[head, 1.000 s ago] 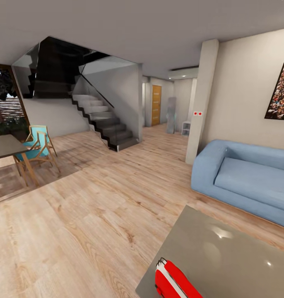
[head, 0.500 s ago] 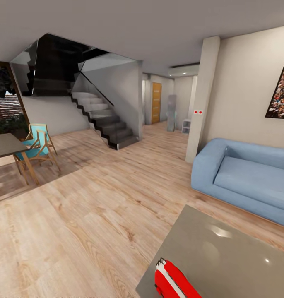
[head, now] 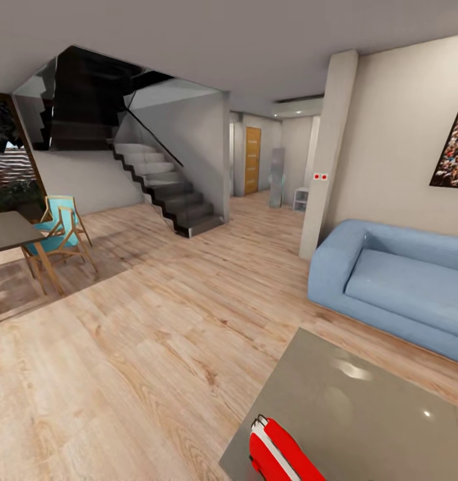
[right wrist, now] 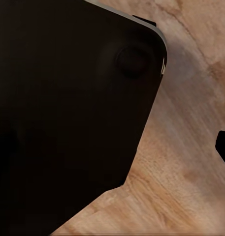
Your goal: Turn on the radio receiver that's on the table in the living room.
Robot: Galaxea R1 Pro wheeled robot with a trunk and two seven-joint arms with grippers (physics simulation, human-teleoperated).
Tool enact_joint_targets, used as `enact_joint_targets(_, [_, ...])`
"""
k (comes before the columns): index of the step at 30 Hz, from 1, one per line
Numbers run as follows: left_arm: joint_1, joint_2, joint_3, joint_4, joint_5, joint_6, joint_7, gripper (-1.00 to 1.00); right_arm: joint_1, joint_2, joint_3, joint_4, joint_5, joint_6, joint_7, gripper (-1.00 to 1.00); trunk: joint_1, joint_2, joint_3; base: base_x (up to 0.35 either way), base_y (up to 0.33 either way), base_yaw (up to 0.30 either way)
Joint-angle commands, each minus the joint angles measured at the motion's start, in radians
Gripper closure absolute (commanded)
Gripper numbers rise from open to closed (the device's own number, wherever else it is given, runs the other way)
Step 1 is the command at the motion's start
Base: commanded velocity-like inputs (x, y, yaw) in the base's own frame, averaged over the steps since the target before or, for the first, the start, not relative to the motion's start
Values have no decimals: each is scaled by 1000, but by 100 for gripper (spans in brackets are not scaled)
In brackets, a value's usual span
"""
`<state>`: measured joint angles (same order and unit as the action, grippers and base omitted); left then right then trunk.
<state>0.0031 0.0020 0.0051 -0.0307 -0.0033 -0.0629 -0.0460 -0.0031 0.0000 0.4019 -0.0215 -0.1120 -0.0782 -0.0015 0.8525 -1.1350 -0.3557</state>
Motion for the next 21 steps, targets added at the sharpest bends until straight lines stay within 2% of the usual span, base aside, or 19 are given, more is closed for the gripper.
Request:
enact_joint_targets(1, [0,0,0,0,0,0,0,-100,0,0,0,0,0,0,0,-100,0,0,-2,0,0,0])
enact_joint_targets(21, [0,1,3,0,5,0,0,-100,0,0,0,0,0,0,0,-100,0,0,-34,0,0,0])
